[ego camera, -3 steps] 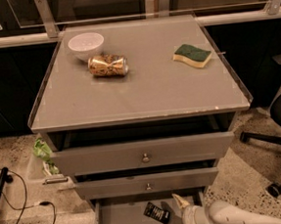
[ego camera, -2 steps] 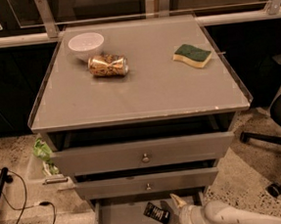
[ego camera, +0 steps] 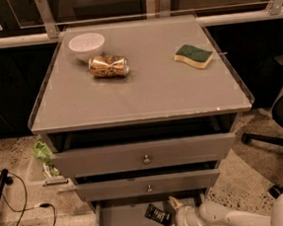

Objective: Pick rxbar chocolate from bottom drawer and place on counter

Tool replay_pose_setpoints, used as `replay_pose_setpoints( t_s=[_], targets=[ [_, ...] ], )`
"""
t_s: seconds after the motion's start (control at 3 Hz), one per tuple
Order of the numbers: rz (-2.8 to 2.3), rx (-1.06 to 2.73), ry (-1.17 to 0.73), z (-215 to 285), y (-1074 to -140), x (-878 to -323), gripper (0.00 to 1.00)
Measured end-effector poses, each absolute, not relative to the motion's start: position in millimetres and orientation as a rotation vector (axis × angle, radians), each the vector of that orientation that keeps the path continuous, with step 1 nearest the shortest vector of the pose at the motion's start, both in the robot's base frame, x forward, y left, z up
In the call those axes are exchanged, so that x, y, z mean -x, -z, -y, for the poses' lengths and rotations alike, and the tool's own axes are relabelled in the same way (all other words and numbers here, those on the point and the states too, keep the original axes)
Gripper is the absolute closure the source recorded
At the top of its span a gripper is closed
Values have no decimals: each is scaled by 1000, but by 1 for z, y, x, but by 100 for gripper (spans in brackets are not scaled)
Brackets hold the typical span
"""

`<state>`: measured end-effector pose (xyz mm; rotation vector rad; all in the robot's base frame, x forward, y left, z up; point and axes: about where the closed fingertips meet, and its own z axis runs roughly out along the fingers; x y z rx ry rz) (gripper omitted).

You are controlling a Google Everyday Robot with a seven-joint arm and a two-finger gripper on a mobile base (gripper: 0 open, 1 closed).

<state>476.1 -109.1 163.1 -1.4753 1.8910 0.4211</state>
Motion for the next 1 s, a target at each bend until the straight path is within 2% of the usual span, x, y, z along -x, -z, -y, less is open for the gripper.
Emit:
replay_pose_setpoints(
  t_s=[1.0],
  targets=[
    [-1980,1415,-477,95,-111,-488,0]
  ],
)
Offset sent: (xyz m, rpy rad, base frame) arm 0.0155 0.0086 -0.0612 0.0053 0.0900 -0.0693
